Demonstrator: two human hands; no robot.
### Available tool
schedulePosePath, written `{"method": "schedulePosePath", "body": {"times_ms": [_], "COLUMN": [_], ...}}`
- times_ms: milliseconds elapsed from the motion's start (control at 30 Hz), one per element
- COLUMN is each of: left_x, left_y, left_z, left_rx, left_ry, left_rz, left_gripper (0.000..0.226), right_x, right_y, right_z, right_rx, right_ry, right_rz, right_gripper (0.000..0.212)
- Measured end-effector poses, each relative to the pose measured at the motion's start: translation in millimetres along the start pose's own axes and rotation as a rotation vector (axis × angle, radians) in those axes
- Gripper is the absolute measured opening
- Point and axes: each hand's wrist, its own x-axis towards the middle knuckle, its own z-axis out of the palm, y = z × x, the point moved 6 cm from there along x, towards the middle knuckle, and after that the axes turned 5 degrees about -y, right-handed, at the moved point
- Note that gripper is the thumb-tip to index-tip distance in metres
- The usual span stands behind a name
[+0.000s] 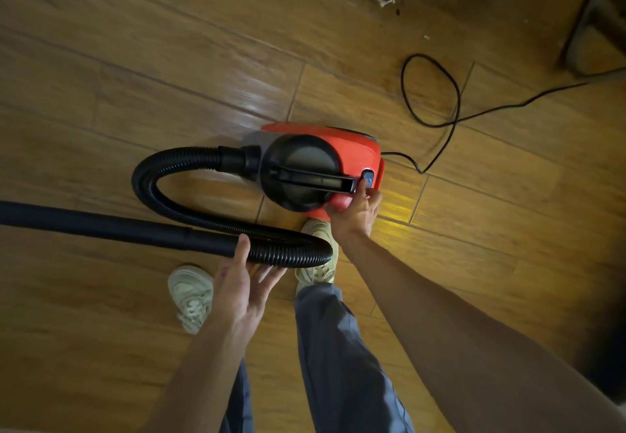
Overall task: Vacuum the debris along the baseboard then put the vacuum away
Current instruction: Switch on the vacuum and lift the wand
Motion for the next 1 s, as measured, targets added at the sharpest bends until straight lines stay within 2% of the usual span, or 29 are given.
{"method": "schedulePosePath", "body": {"times_ms": [367,500,633,733,800,833,900,967,1000], "left_x": [5.1,-0.2,-12.6,-25.1,-33.8,-38.4,-47.6,-54.2,-57.2], "left_y": [-2.8,2.1,13.1,20.4,23.9,25.7,29.7,33.1,34.7], "left_z": [-2.5,-5.6,-6.9,-5.8,-6.1,-6.6,-8.8,-12.6,-14.7], "left_rx": [0.03,0.045,0.048,0.05,0.067,0.076,0.097,0.125,0.132], "left_ry": [0.024,0.036,0.043,0.042,0.051,0.056,0.066,0.083,0.094], "left_rz": [-0.013,0.002,0.036,0.057,0.082,0.096,0.118,0.14,0.148], "left_gripper": [0.039,0.041,0.031,0.023,0.035,0.041,0.044,0.042,0.044], "right_x": [5.3,0.9,-9.2,-19.5,-24.7,-25.4,-37.2,-62.8,-81.0], "right_y": [-1.0,2.1,5.2,-1.1,-17.4,-32.5,-81.5,-138.9,-167.3], "right_z": [8.3,8.5,-4.5,-37.8,-65.0,-74.8,-84.3,-69.8,-52.3], "right_rx": [-0.072,-0.033,0.073,0.236,0.367,0.41,0.403,0.348,0.313], "right_ry": [-0.01,-0.027,-0.002,0.181,0.362,0.42,0.424,0.29,0.154], "right_rz": [0.046,-0.007,-0.034,0.061,0.112,0.066,-0.134,-0.353,-0.458], "right_gripper": [0.09,0.092,0.093,0.077,0.059,0.053,0.047,0.037,0.032]}}
